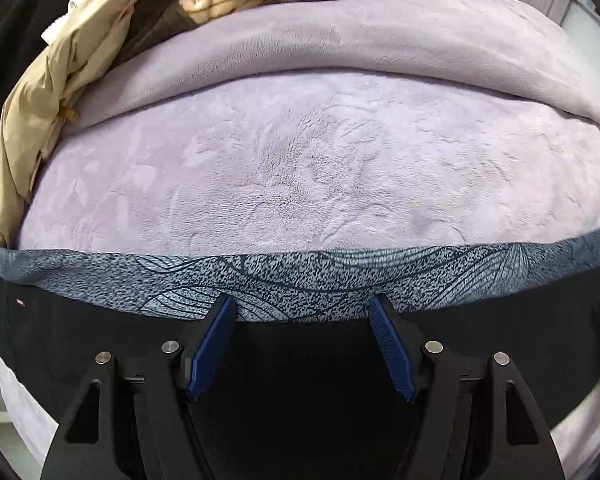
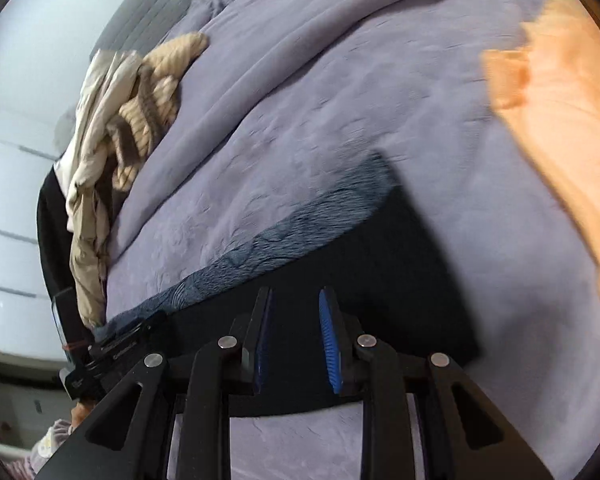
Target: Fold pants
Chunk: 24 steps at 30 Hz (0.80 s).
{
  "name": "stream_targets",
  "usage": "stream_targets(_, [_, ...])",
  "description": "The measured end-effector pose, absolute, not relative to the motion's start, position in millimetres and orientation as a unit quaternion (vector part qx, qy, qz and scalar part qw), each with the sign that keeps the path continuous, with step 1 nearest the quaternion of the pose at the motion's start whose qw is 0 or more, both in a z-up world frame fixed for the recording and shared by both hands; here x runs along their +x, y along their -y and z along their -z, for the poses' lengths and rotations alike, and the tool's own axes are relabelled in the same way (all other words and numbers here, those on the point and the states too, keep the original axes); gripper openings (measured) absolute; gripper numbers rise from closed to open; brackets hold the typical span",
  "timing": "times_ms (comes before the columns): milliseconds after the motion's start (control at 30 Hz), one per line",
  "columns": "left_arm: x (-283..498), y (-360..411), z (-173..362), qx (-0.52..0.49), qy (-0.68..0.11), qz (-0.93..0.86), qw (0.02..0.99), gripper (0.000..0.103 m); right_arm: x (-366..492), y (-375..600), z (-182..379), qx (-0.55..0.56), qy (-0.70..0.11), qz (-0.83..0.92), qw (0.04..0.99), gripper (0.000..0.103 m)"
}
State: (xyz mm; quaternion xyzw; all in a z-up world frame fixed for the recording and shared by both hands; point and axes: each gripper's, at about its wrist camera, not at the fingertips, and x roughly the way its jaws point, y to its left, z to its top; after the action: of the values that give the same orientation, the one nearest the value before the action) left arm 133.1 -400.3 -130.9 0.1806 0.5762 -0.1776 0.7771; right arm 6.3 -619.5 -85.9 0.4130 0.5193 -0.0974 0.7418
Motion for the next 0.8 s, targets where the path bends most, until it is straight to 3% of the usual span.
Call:
stream_targets(100, [135, 402, 133, 0.173, -0.567, 0.171, 0.787, 0.071, 48, 597, 121, 0.390, -0.552, 0.063, 0.734, 0.027])
stream_targets(133, [139, 402, 134, 0.171, -0.566, 0.169, 0.789, 0.074, 58, 595, 131, 0.380, -0.556, 0.066, 0.736, 0.026])
stream_targets(167, [146, 402, 137, 0.172, -0.564, 0.160, 0.792, 0.085, 62, 598, 136, 0.379, -0.550, 0.078, 0.740, 0.022])
stream_targets(200, [149, 399, 138, 0.170, -0.562, 0.153, 0.795, 0.087, 61, 604, 138, 0.388, -0.543, 0.087, 0.740, 0.021])
stream_targets(300, [165, 381, 134, 0.157, -0.574, 0.141, 0.791, 0.087, 48, 632, 134, 0.437, -0.518, 0.134, 0.723, 0.022])
stream_targets(467, [153, 340, 100, 0.183, -0.562, 0.129, 0.796, 0.087, 14, 642, 108, 0.467, -0.504, 0.119, 0.717, 0.045])
stream_targets(633, [129, 272, 88, 0.174, -0.581, 0.107, 0.788, 0.087, -20, 604, 98, 0.515, -0.492, 0.078, 0.698, 0.045])
stream_targets(800, [122, 191, 99, 0.166, -0.605, 0.081, 0.774, 0.087, -19, 507, 94, 0.531, -0.508, -0.001, 0.678, 0.045])
